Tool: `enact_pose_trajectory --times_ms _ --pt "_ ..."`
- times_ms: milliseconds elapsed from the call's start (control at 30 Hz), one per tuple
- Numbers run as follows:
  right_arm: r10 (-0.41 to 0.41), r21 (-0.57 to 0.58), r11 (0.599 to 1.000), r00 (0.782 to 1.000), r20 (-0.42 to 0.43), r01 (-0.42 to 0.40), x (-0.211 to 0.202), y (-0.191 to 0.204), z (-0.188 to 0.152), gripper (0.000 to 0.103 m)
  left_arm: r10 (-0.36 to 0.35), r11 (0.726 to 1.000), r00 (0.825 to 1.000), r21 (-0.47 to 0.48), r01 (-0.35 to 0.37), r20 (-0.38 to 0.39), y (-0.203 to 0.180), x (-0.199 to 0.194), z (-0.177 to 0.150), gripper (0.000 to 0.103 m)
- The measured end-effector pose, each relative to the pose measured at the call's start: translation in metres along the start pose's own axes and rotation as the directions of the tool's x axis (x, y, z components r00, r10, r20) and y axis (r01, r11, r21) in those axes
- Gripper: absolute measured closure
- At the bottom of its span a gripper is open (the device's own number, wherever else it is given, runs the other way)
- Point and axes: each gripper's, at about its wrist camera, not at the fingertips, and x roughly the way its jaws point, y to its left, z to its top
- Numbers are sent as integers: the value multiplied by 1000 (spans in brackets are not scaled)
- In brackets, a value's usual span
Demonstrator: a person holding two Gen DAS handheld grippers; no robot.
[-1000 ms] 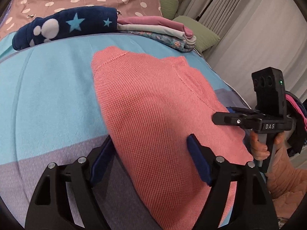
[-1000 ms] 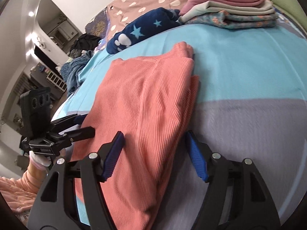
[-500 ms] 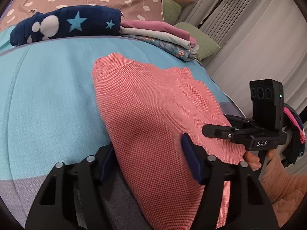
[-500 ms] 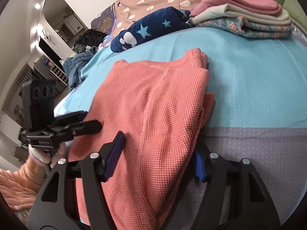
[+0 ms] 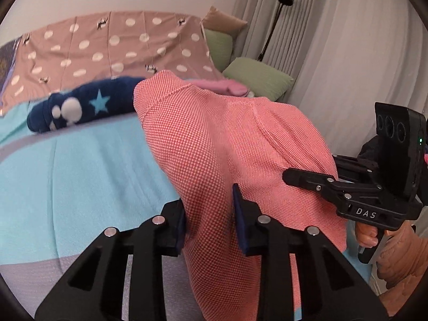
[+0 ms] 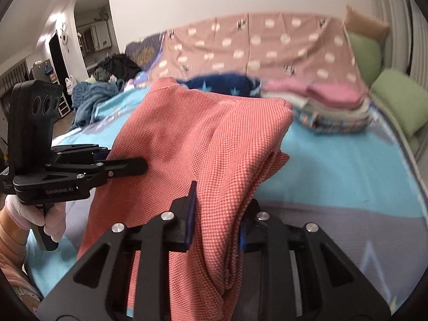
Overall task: Fold small clothes
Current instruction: 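Lift the held salmon-pink shirt up off the bed with both tools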
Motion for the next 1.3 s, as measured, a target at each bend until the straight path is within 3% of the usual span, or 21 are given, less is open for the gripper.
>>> enact_pose_trajectory --times_ms 267,600,900,1200,1300 --pt "-92 -43 994 986 138 99 -55 8 19 78 -2 997 996 76 -5 93 -35 -28 27 73" --pt "-164 -66 980 950 267 188 -101 -8 44 78 -16 982 986 187 -15 166 -80 -32 73 73" --pt "-202 -44 975 946 253 220 -100 -64 94 78 -29 971 988 237 -8 155 -106 -2 136 73" --pt "-270 -12 957 903 335 290 -99 -115 146 79 -31 953 977 299 -35 213 -119 33 206 73" --pt "-284 -12 952 899 335 305 -91 -135 166 79 -24 954 976 298 -42 215 -119 47 225 73"
